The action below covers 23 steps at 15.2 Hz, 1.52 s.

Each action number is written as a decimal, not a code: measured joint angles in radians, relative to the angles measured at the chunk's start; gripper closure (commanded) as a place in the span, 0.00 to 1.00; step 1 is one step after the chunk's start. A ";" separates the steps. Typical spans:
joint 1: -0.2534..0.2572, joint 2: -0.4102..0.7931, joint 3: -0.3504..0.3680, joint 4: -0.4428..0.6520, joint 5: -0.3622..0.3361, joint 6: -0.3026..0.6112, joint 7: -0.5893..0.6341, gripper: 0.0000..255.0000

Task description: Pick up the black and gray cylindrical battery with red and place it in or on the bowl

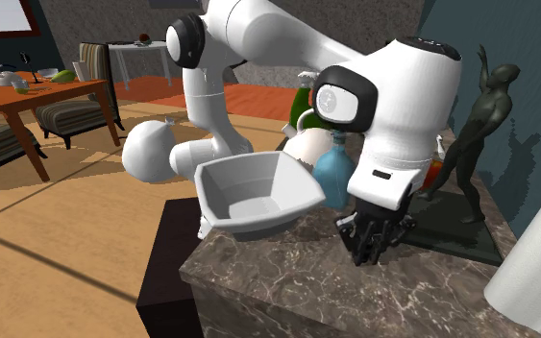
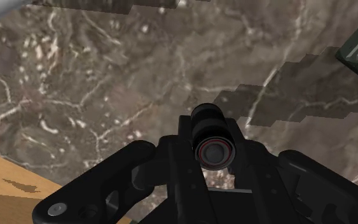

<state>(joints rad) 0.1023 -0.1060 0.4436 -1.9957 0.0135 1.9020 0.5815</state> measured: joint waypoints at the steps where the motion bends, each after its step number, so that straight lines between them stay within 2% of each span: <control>1: 0.000 -0.004 -0.001 0.009 0.002 -0.012 -0.002 1.00; 23: -0.003 0.022 -0.002 0.331 -0.010 -0.311 0.000 1.00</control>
<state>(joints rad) 0.0992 -0.0838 0.4421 -1.6644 0.0031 1.5912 0.5819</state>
